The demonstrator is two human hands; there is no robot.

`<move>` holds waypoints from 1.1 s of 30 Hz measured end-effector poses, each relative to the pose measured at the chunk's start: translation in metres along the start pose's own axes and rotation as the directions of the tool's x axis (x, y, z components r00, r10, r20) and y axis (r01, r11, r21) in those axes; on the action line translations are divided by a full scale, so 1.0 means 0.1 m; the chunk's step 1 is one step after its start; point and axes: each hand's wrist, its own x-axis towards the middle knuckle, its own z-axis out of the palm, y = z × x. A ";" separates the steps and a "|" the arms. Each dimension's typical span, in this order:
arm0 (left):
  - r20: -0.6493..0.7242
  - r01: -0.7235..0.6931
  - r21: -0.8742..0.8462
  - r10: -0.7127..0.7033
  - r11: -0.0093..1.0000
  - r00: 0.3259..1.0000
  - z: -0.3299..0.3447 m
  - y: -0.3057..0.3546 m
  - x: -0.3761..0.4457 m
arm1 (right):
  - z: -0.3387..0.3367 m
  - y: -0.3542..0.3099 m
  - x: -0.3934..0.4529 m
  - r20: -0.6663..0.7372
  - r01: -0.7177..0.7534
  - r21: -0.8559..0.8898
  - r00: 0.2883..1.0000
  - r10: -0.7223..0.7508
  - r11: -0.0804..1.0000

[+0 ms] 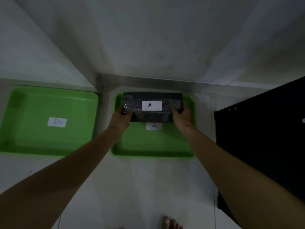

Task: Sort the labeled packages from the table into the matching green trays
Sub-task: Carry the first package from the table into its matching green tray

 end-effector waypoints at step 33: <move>0.164 -0.168 0.255 0.128 0.952 0.978 -1.51 2.47 -2.38 | -1.33 -2.39 -2.26 0.034 -0.055 0.023 0.998 0.054 0.998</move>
